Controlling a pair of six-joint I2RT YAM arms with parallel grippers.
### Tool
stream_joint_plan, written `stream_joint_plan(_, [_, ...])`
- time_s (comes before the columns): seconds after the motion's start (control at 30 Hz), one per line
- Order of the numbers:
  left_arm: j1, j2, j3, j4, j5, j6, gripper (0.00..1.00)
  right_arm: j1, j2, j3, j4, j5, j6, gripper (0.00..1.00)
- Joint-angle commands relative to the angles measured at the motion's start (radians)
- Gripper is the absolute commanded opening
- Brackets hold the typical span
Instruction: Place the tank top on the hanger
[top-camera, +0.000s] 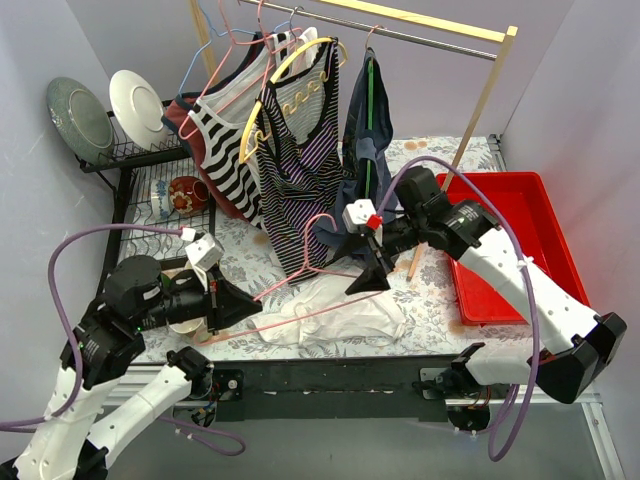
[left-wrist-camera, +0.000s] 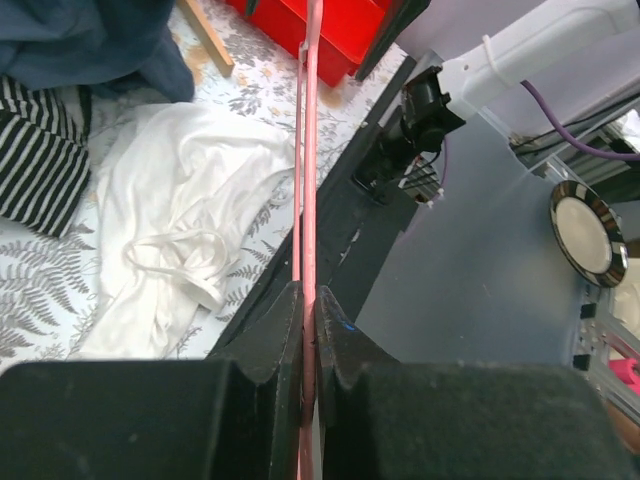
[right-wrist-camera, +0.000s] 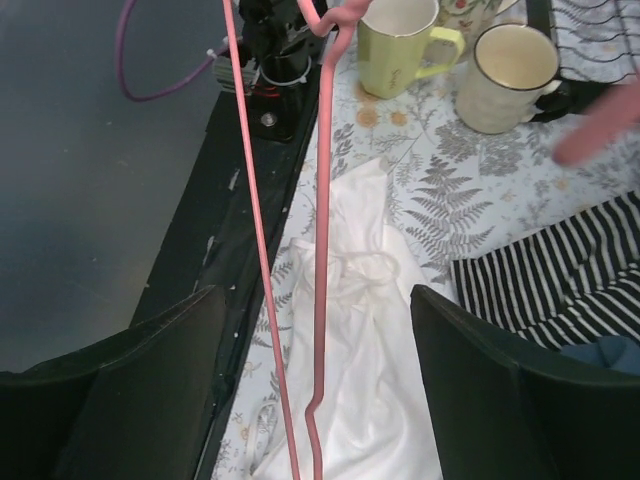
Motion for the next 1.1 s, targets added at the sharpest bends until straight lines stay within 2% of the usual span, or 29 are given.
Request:
stream_joint_plan(0.0, [-0.005,0.028,-0.031,0.115,0.112,-0.031,0.0,0.024,-0.016,-0.077,0.112,-0.009,0.103,0.82])
stream_joint_plan(0.2, [-0.005,0.025,-0.074,0.215,0.152,-0.071,0.0,0.024,-0.079,-0.188,0.192,-0.037,0.173,0.81])
stream_joint_plan(0.3, [-0.004,0.028,-0.096,0.261,0.166,-0.09,0.0,0.023,-0.105,-0.233,0.212,-0.055,0.202,0.74])
stream_joint_plan(0.33, [-0.005,0.025,-0.102,0.272,0.165,-0.093,0.0,0.023,-0.11,-0.24,0.213,-0.081,0.205,0.57])
stream_joint_plan(0.4, [-0.004,0.019,-0.126,0.316,0.158,-0.113,0.0,0.015,-0.128,-0.254,0.196,-0.1,0.199,0.31])
stream_joint_plan(0.43, [-0.004,0.016,-0.138,0.333,0.157,-0.12,0.0,0.01,-0.137,-0.254,0.184,-0.103,0.189,0.02])
stream_joint_plan(0.5, [-0.004,0.006,-0.178,0.391,0.151,-0.154,0.0,-0.014,-0.172,-0.242,0.096,-0.089,0.143,0.01])
stream_joint_plan(0.57, [-0.005,0.003,-0.211,0.449,0.143,-0.185,0.0,-0.04,-0.205,-0.225,0.004,-0.016,-0.018,0.01])
stream_joint_plan(0.6, [-0.004,0.003,-0.25,0.465,0.14,-0.199,0.0,-0.043,-0.238,-0.22,-0.096,0.035,-0.079,0.01])
stream_joint_plan(0.63, [-0.005,0.009,-0.267,0.477,0.145,-0.223,0.11,-0.051,-0.254,-0.217,-0.135,0.154,-0.159,0.01])
stream_joint_plan(0.7, [-0.005,0.022,-0.321,0.494,0.114,-0.249,0.33,-0.057,-0.301,-0.223,-0.246,0.283,-0.212,0.01])
stream_joint_plan(0.73, [-0.004,0.038,-0.339,0.493,0.108,-0.263,0.54,-0.066,-0.323,-0.231,-0.274,0.402,-0.23,0.01])
stream_joint_plan(0.8, [-0.004,0.062,-0.366,0.471,0.059,-0.275,0.65,-0.083,-0.41,-0.263,-0.314,0.497,-0.249,0.01])
stream_joint_plan(0.83, [-0.005,0.087,-0.372,0.461,0.036,-0.285,0.66,-0.118,-0.445,-0.272,-0.343,0.556,-0.258,0.01])
stream_joint_plan(0.9, [-0.005,0.108,-0.378,0.424,-0.056,-0.292,0.69,-0.19,-0.514,-0.288,-0.379,0.566,-0.299,0.01])
stream_joint_plan(1.07, [-0.005,0.193,-0.407,0.37,-0.181,-0.401,0.68,-0.344,-0.616,-0.34,-0.388,0.58,-0.296,0.01])
